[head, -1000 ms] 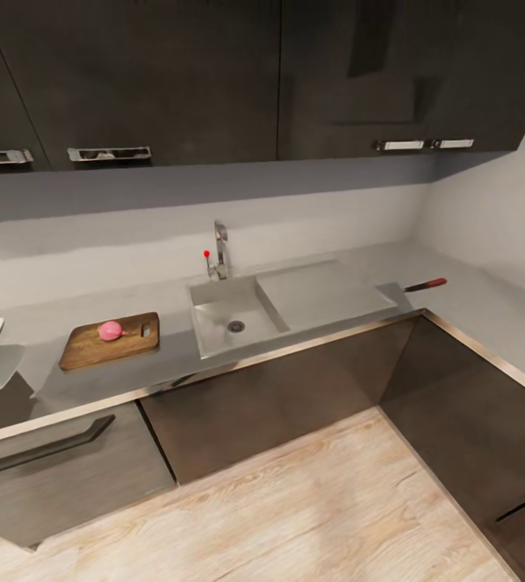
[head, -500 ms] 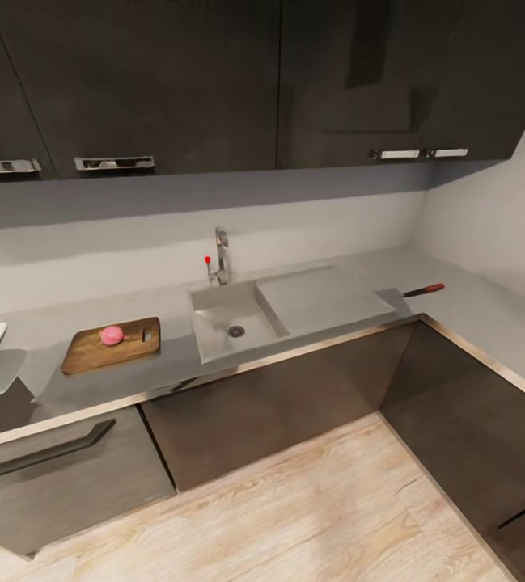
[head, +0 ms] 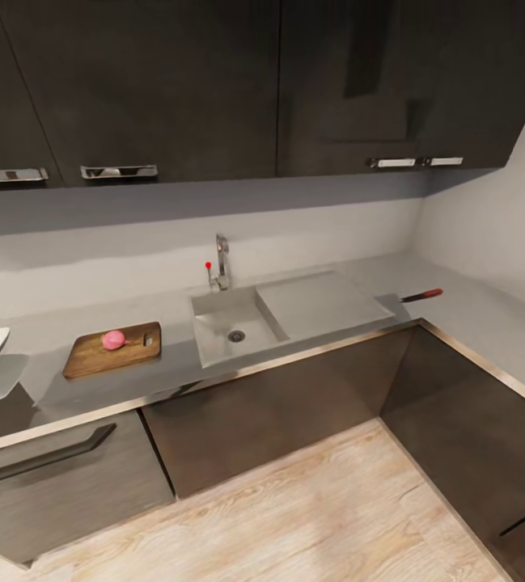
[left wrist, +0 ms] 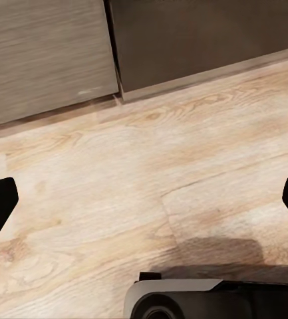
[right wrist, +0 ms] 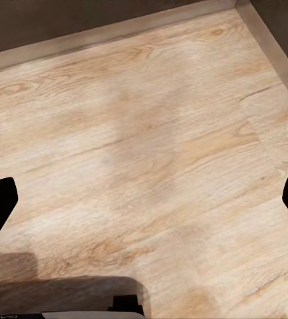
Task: In the kitchen, take the Vidalia onion out of the sink, dice it on the chopping board with the paring knife, put the diced onion into the bowl on the countertop, then place both the paring knife and the chopping board into the sink.
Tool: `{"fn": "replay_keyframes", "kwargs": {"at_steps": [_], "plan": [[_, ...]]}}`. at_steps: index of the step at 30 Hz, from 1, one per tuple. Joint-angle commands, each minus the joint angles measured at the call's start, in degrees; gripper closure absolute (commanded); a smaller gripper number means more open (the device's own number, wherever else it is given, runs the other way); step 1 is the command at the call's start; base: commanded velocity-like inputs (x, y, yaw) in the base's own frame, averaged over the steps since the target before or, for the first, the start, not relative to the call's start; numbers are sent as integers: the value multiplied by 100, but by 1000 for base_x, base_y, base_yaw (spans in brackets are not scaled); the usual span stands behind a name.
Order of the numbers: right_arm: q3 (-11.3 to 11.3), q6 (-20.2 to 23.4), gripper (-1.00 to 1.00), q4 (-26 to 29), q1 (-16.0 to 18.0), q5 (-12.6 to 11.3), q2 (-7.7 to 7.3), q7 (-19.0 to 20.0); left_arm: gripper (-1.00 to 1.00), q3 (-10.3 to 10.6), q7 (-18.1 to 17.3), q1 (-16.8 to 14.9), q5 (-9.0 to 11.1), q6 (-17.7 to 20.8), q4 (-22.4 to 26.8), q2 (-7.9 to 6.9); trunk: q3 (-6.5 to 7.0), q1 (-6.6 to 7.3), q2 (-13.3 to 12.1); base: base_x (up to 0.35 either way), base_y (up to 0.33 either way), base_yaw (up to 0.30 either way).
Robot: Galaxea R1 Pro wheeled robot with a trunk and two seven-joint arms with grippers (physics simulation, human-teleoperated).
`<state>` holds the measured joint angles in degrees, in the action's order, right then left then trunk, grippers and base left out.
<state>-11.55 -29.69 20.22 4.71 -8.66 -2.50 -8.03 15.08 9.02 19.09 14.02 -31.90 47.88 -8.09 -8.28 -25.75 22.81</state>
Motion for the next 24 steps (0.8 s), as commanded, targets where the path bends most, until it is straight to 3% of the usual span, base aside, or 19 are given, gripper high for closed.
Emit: {"fn": "replay_keyframes", "kwargs": {"at_steps": [1, 24], "plan": [[-49, -19, -100, -1, 4, -56, -5, -23, -100, 35, 56, -2, 13, -11, 7, -9, -1, -4, 11, 0, 0, 0], [-49, -19, -100, -1, 4, -56, -5, -23, -100, 38, 55, -2, 13, -13, -20, -9, 206, -4, 11, 0, 0, 0]]}}
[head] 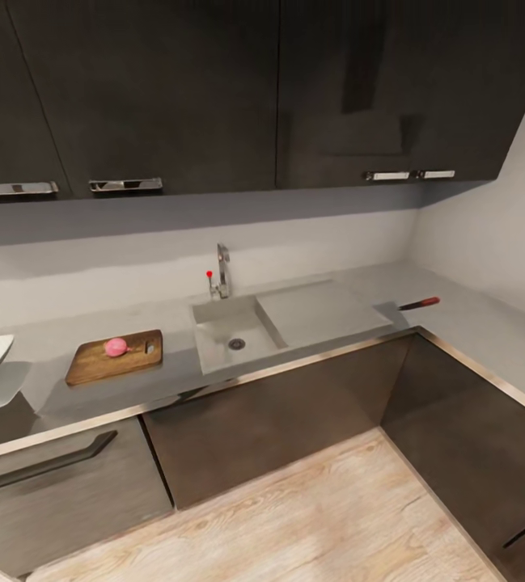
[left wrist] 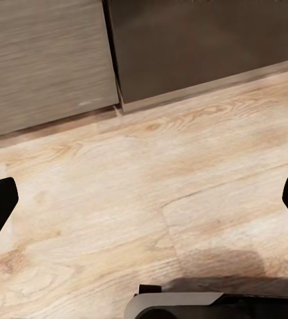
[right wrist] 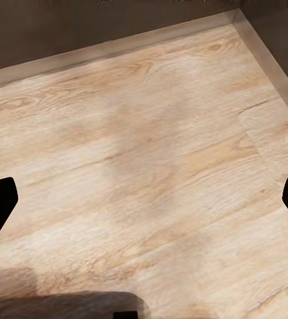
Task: In the kitchen, take the Vidalia onion out of the sink, dice it on the chopping board with the paring knife, put the diced onion into the bowl on the countertop, then place both the paring knife and the chopping board into the sink.
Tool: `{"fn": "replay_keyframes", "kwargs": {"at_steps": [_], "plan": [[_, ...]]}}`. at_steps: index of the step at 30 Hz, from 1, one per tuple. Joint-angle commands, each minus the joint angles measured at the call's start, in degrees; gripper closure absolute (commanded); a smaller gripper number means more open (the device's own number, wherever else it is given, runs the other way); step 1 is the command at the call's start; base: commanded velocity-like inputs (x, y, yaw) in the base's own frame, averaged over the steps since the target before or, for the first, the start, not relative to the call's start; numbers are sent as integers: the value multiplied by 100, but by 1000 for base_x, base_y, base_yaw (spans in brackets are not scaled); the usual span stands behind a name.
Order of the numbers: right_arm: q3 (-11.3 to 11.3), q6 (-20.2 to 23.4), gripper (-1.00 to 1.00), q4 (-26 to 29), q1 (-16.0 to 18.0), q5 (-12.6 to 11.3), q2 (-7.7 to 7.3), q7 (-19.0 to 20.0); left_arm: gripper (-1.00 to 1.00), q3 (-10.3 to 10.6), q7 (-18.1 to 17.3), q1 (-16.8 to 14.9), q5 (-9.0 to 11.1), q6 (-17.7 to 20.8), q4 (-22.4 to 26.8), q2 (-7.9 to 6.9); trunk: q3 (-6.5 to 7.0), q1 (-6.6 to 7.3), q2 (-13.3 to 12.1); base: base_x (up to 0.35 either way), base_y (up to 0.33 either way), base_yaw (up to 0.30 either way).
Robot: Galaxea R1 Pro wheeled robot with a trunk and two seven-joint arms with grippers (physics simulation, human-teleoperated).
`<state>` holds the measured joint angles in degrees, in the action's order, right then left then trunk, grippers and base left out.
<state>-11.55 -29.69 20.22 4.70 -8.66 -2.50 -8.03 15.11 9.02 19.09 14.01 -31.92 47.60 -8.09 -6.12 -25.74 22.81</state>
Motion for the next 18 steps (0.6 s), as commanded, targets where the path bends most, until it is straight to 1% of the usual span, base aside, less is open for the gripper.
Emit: {"fn": "replay_keyframes", "kwargs": {"at_steps": [1, 6, 12, 18], "plan": [[-49, -19, -100, -1, 4, -56, -5, -23, -100, 36, 56, -2, 14, -9, 5, -9, -2, -4, 11, 0, 0, 0], [-48, -19, -100, -1, 4, -56, -5, -22, -100, 35, 56, -2, 14, -8, 4, -9, 38, -4, 11, 0, 0, 0], [-59, -19, -100, -1, 4, -40, -13, 0, -100, 33, 55, -2, 14, -7, 3, -9, 49, -4, 11, 0, 0, 0], [-70, -19, -100, -6, 4, -18, -72, 19, -100, 30, 53, -2, 14, -7, -2, -9, 49, -4, 11, 0, 0, 0]]}}
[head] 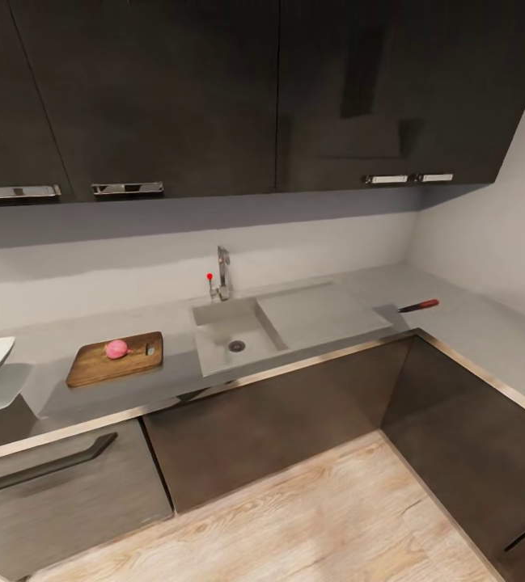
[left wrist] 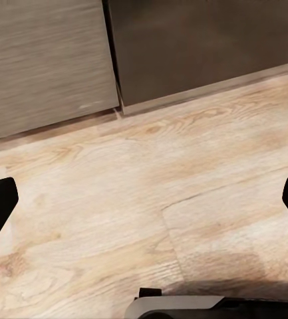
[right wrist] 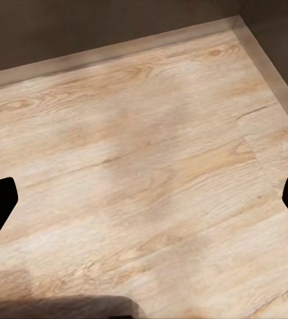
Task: In the kitchen, take the Vidalia onion out of the sink, dice it on the chopping board with the paring knife, put the diced onion into the bowl on the countertop, then place both the paring knife and the chopping board into the sink.
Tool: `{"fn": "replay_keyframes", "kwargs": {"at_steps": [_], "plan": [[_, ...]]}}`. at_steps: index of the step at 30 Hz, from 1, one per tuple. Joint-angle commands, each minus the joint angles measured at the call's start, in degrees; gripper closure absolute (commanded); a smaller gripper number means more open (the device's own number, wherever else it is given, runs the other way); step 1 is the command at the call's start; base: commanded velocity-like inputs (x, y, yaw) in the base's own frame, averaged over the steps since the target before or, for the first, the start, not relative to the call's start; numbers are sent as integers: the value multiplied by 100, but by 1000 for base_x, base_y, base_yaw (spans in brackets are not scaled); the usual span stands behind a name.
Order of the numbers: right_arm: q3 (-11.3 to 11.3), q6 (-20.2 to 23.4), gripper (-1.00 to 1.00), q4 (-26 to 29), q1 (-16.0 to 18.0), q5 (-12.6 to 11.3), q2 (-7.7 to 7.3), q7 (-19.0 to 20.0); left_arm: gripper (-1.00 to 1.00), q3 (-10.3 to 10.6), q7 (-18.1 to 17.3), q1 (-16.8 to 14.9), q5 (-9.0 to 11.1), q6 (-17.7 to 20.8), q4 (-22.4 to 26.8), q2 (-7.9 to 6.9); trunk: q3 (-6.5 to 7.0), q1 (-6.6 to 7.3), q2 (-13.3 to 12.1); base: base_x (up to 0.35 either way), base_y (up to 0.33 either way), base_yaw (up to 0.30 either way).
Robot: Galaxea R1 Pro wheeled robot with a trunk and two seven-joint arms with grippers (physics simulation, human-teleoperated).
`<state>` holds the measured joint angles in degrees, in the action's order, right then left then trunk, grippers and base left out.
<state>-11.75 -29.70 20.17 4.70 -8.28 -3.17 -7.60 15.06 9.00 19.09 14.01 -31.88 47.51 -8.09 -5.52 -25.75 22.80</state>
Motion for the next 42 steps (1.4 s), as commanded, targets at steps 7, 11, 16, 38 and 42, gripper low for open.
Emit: {"fn": "replay_keyframes", "kwargs": {"at_steps": [7, 11, 16, 38, 42], "plan": [[-64, -74, -100, -165, -160, -166, 152, -88, -100, 23, 76, 15, 19, -30, -23, -88, -11, -4, 12, 0, 0, 0], [-64, -88, -100, -187, -291, -144, 282, -77, -100, 12, 83, 16, 16, -46, -88, -89, -11, -4, 12, 0, 0, 0], [-64, -95, -100, -177, -454, -141, 393, -75, -100, 6, 84, 16, 14, -54, -141, -88, -11, -4, 12, 0, 0, 0], [-48, -89, -100, -162, -744, -183, 435, -84, -100, 6, 78, 16, 14, -55, -138, -89, 13, -4, 12, 0, 0, -71], [-47, -89, -100, -158, -747, -182, 433, -84, -100, 6, 78, 16, 14, -55, -137, -89, 32, -4, 12, 0, 0, -237]]}}
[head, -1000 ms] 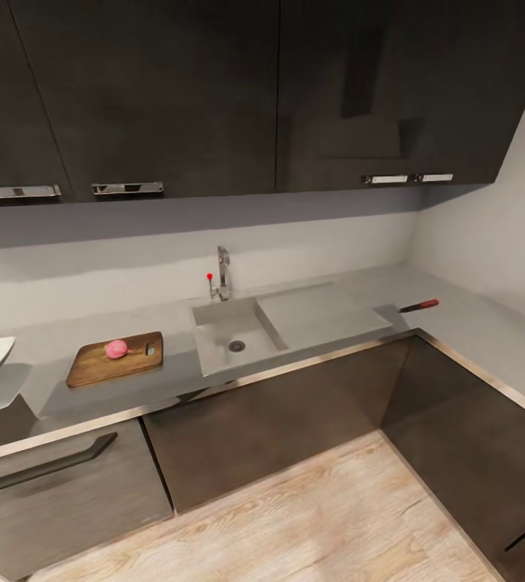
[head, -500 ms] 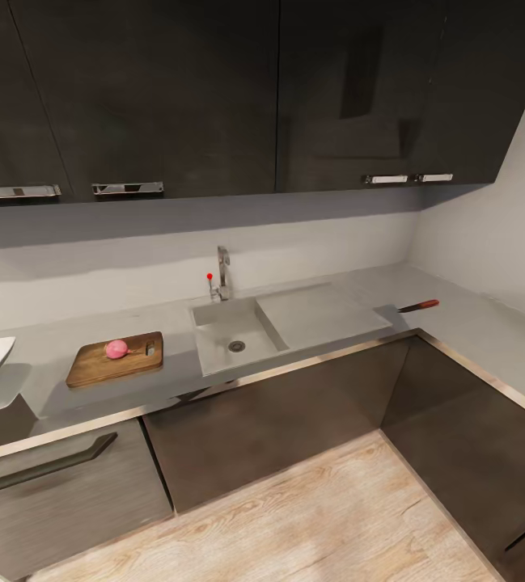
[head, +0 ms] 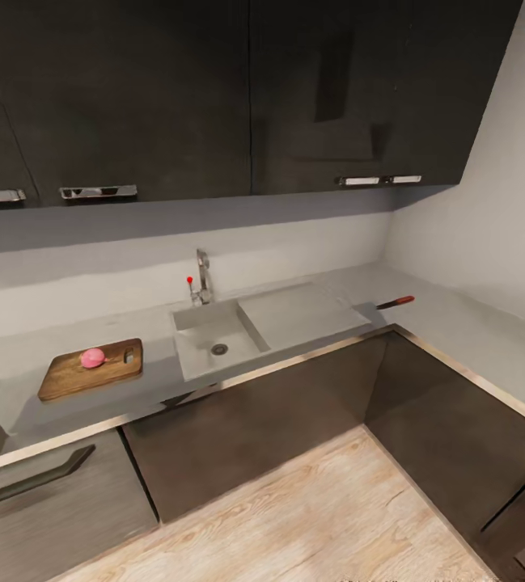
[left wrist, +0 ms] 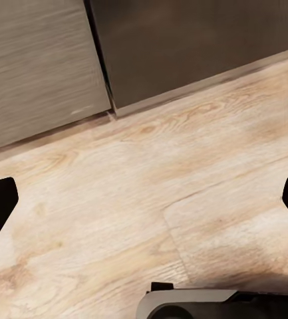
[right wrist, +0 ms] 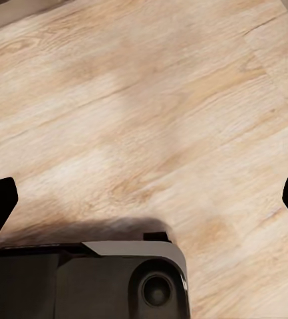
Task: In the kitchen, take the Vidalia onion out of the sink, dice it on the chopping board with the paring knife, put the diced onion into the bowl on the countertop, then place both the paring knife and the chopping board into the sink.
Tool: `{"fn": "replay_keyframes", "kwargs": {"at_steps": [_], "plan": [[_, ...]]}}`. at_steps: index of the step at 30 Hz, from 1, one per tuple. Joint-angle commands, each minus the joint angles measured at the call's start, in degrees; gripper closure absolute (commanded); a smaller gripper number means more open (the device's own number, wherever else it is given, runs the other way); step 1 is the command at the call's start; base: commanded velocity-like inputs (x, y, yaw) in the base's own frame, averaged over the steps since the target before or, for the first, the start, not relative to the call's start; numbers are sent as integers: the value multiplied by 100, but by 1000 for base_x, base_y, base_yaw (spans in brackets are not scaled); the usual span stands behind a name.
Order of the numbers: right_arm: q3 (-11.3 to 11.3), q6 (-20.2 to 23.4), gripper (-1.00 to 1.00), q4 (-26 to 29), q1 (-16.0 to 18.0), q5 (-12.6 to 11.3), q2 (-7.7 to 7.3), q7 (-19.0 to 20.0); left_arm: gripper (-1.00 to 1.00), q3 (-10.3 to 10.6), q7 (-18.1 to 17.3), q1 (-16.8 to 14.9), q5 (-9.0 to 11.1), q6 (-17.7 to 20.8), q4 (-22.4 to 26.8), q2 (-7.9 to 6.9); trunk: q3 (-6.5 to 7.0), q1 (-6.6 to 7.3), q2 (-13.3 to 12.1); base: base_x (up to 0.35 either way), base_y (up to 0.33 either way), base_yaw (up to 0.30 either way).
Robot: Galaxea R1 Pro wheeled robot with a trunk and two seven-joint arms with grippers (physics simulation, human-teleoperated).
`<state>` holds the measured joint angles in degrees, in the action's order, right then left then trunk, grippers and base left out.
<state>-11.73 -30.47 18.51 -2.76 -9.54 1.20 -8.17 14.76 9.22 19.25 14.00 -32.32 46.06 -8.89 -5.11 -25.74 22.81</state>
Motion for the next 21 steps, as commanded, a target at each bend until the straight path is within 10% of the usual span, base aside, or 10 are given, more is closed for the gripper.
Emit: {"fn": "replay_keyframes", "kwargs": {"at_steps": [1, 21], "plan": [[-49, -12, -100, 8, 1, -57, -4, -27, -100, 35, 55, -1, 15, -11, 8, -8, -4, -4, 11, 0, 0, -241], [-49, -12, -100, 7, 4, -57, -6, -27, -100, 43, 54, -1, 15, -11, -11, -8, 94, -4, 11, 0, 0, -244]]}}
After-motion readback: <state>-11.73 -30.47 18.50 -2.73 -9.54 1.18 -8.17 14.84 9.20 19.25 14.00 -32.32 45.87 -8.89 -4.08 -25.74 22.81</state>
